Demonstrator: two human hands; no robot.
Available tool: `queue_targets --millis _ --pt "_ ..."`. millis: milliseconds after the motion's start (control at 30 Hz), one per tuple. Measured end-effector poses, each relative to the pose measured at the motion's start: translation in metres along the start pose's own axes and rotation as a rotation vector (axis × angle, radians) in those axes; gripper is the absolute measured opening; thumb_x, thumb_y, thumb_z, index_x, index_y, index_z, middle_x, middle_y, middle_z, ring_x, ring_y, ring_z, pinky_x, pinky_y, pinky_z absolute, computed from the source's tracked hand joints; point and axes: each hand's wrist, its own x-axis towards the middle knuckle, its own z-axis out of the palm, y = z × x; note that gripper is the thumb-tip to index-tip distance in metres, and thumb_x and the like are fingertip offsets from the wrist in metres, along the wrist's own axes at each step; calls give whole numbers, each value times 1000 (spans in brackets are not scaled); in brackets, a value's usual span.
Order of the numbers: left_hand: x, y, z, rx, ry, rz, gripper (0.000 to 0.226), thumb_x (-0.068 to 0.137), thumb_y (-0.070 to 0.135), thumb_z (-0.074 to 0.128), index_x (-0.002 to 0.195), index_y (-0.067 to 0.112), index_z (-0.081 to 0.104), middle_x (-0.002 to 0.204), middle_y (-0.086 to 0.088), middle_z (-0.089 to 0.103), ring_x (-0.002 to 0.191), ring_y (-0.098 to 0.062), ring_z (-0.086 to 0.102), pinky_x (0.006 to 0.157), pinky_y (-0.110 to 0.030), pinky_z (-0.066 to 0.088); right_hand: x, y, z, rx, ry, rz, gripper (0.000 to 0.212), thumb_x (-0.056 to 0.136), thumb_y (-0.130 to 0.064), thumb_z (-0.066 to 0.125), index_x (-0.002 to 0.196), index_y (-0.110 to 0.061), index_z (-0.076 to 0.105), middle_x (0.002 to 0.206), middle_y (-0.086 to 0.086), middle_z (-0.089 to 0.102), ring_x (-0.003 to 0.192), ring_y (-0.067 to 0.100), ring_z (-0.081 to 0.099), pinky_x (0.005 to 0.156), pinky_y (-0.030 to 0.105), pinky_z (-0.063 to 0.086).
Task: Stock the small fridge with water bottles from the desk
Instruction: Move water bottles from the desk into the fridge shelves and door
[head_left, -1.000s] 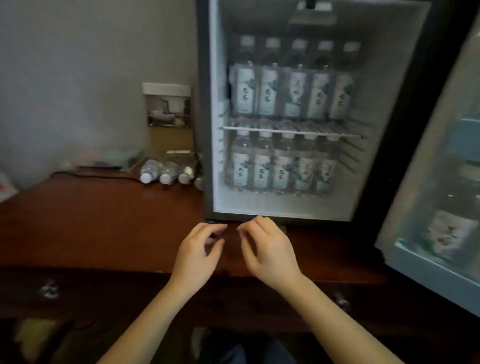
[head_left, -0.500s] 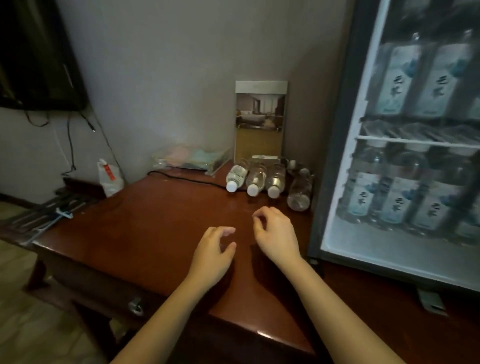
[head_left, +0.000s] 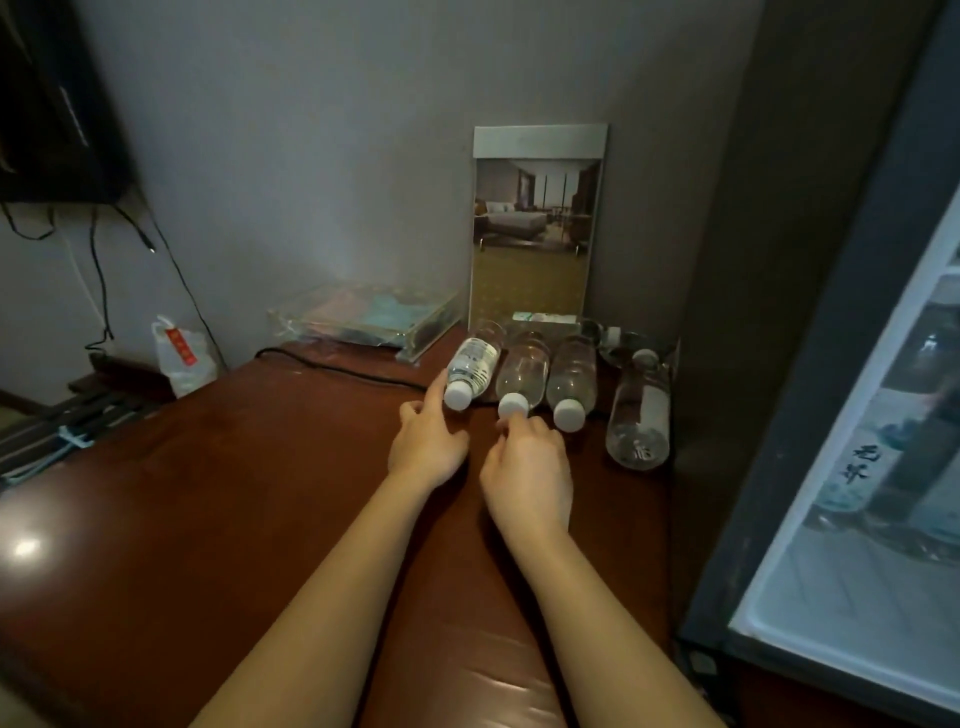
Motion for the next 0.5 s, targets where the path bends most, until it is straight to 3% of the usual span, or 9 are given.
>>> queue_targets --millis 133,500 --pt "7 -12 1 31 -5 160 66 89 15 54 146 30 24 155 -4 18 138 -24 30 105 -33 31 1 1 2 -22 -10 33 34 93 -16 40 124 -14 51 120 8 55 115 26 46 93 35 42" --pt "16 -18 3 105 6 262 71 89 16 55 148 29 19 154 1 25 138 -20 32 107 -33 32 -3 -5 4 -49 -60 7 34 92 -16 40 125 -14 49 123 9 54 116 28 46 97 36 36"
